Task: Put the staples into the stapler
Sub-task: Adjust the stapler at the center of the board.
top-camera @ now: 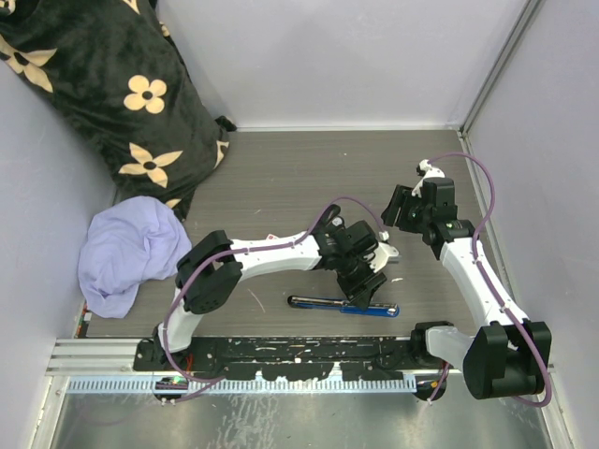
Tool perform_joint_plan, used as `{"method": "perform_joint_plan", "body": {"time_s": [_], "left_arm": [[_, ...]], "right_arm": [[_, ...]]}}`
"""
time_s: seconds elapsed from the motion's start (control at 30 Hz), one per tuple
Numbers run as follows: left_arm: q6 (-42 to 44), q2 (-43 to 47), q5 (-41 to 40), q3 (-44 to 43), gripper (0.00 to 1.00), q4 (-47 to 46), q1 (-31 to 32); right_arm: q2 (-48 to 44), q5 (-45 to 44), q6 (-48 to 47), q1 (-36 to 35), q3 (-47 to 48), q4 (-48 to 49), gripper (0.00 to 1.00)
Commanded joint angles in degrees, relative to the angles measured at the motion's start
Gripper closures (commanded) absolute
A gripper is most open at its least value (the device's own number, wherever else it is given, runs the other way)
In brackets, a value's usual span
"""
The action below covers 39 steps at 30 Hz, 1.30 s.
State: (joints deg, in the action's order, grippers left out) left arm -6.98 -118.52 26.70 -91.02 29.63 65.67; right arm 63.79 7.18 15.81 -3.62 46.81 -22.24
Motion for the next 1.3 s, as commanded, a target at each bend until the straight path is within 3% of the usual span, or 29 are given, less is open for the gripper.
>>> {"method": "perform_joint_plan", "body": {"time_s": [0.0, 1.27], "left_arm": [[0.49, 0.02, -0.76, -3.54, 0.5, 1.47, 0.25], [1.27, 0.06, 0.19, -2.84, 0.5, 2.37, 2.36]], "right_arm": [[-0.28, 0.38, -0.25, 0.19, 0.05, 2.57, 0.36], [0.28, 0.11, -0.26, 0.22, 0.14, 2.63, 0.36]]}}
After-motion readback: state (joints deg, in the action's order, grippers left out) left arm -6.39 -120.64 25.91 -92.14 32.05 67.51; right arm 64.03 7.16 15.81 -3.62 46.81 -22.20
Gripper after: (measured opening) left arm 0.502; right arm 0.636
